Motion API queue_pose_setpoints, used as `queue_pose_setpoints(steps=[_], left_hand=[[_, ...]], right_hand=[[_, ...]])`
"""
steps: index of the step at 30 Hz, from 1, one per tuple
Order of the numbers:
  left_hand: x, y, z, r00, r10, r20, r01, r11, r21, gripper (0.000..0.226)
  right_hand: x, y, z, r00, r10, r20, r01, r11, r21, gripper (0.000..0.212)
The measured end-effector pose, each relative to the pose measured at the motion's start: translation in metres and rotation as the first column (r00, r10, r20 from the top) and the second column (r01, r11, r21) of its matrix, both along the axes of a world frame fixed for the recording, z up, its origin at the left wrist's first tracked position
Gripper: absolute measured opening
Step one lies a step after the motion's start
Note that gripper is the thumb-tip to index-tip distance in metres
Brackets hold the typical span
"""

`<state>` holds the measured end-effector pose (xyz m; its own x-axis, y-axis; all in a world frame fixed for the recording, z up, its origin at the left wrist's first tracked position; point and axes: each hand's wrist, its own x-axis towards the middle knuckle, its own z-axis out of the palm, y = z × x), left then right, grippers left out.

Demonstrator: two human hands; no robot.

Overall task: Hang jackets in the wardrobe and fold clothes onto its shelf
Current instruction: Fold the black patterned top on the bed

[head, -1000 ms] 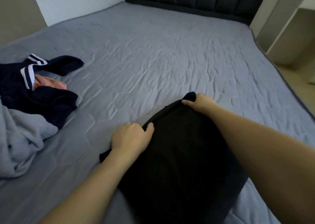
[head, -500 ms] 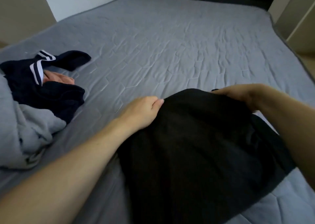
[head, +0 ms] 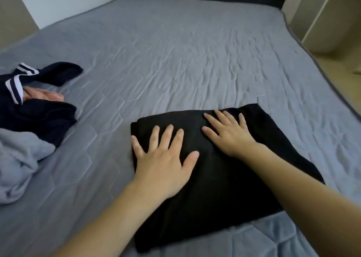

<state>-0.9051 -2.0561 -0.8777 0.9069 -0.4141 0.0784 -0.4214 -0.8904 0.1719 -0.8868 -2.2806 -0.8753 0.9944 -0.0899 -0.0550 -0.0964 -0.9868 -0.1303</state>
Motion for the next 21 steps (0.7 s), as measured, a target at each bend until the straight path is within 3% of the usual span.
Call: queue_pose_setpoints(steps=[4, 8, 9, 12, 14, 16, 19, 21], left_hand=[[0.017, 0.014, -0.03, 0.999, 0.013, -0.046, -0.01, 0.998, 0.067, 0.076], [0.024, 0.003, -0.006, 0.994, 0.062, -0.09, -0.038, 0.968, 0.247, 0.077], [0.015, -0.005, 0.003, 0.994, 0.085, -0.075, -0.064, 0.966, 0.25, 0.077], [-0.048, -0.03, 0.01, 0.999, -0.003, -0.038, 0.004, 0.999, 0.048, 0.076], [-0.091, -0.023, -0.006, 0.996, -0.071, -0.051, 0.075, 0.993, 0.092, 0.071], [-0.099, 0.005, -0.02, 0.991, 0.038, -0.125, -0.021, 0.991, 0.134, 0.072], [-0.093, 0.045, -0.023, 0.968, 0.152, -0.2, -0.125, 0.982, 0.14, 0.075], [-0.091, 0.057, -0.016, 0.947, 0.199, -0.254, -0.172, 0.977, 0.127, 0.079]], right_hand=[[0.002, -0.004, -0.036, 0.996, -0.06, 0.059, 0.058, 0.998, 0.03, 0.07], [0.01, -0.006, -0.033, 0.998, -0.069, -0.011, 0.07, 0.997, 0.029, 0.072], [0.009, -0.005, -0.031, 0.998, -0.064, -0.026, 0.065, 0.998, 0.018, 0.073], [0.001, -0.006, -0.024, 0.999, -0.04, -0.033, 0.041, 0.999, 0.02, 0.072], [-0.01, -0.009, -0.019, 1.0, -0.007, 0.011, 0.007, 1.0, -0.021, 0.071], [-0.021, -0.013, -0.015, 0.995, -0.023, 0.094, 0.037, 0.987, -0.158, 0.073], [-0.037, -0.021, -0.001, 0.962, -0.249, 0.112, 0.269, 0.939, -0.216, 0.079], [-0.04, -0.026, 0.011, 0.887, -0.46, 0.022, 0.461, 0.887, -0.039, 0.097]])
